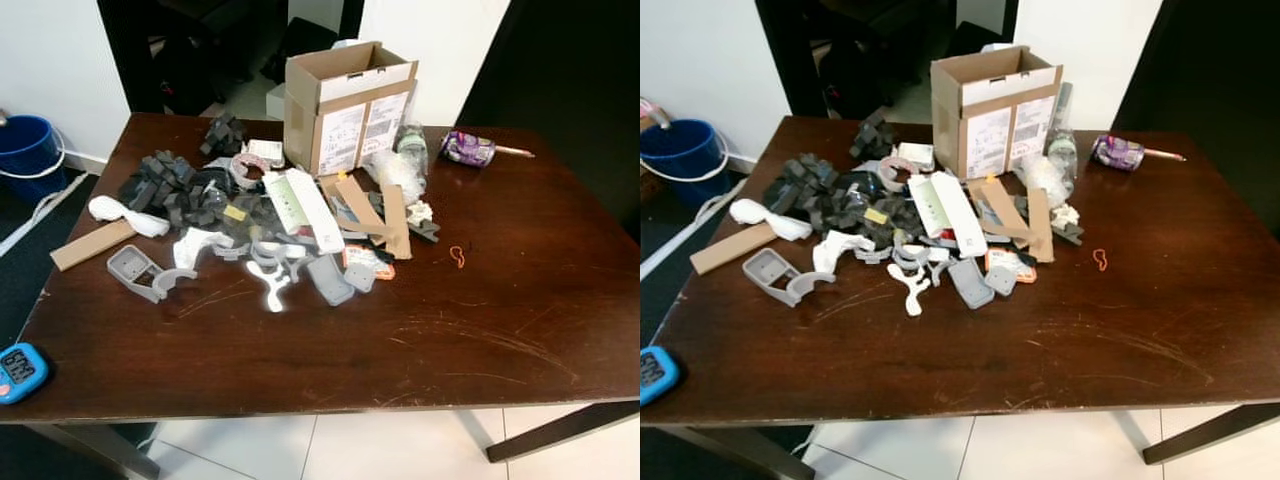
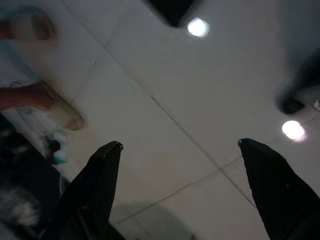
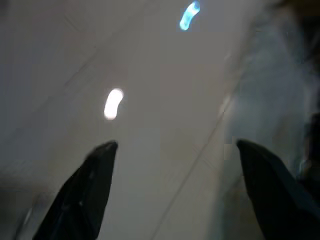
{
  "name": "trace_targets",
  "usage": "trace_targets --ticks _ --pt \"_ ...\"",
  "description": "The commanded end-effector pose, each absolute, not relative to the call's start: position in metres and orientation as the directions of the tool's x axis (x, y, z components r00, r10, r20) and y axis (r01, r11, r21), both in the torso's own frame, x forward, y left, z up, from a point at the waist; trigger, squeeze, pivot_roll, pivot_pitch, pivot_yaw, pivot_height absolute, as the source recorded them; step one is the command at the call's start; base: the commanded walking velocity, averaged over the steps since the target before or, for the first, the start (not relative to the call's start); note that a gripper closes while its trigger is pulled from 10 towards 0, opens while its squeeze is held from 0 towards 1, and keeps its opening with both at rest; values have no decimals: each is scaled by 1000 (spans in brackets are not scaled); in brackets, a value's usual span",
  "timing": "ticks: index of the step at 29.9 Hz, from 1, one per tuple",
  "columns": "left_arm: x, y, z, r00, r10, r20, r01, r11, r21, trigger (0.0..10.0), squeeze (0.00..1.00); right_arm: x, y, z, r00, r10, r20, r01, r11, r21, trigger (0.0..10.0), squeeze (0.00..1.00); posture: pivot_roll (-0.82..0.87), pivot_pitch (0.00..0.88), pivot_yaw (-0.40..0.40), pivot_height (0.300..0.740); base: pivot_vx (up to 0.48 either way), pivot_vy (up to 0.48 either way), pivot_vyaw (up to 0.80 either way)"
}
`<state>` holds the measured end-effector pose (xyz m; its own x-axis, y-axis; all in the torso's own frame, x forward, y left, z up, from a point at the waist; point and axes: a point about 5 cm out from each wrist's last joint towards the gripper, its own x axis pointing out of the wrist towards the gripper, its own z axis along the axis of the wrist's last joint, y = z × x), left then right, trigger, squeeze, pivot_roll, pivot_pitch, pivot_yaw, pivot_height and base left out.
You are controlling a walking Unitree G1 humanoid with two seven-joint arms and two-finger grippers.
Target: Picking trash to rubbish bin
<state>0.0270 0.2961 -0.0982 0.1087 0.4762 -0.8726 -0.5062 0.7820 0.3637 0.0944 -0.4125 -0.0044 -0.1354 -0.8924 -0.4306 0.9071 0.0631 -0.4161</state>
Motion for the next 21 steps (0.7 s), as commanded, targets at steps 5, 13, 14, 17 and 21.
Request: trace_targets --ticks 5,13,14,17,21 --pt "13 337 -79 59 625 -779 -572 660 486 10000 0 113 -499 122 -86 -989 -119 959 -50 -280 10000 0 108 115 -70 740 0 0 0" --pt "21 349 -72 82 666 -742 -608 623 492 10000 0 123 -503 138 -74 -995 -70 970 -55 -237 10000 0 121 121 -71 740 0 0 0" --pt "24 352 -70 91 677 -731 -624 610 488 10000 0 125 -504 143 -65 -996 -53 974 -52 -218 10000 0 120 122 -69 740 0 0 0" --pt "31 360 -64 109 704 -702 -640 590 492 10000 0 135 -507 157 -13 -1000 -24 989 -9 -146 10000 0 123 128 -61 740 0 0 0" --pt "36 372 -55 117 741 -661 -661 554 505 10000 0 161 -505 182 151 -988 38 988 152 15 10000 0 121 129 -56 740 0 0 0"
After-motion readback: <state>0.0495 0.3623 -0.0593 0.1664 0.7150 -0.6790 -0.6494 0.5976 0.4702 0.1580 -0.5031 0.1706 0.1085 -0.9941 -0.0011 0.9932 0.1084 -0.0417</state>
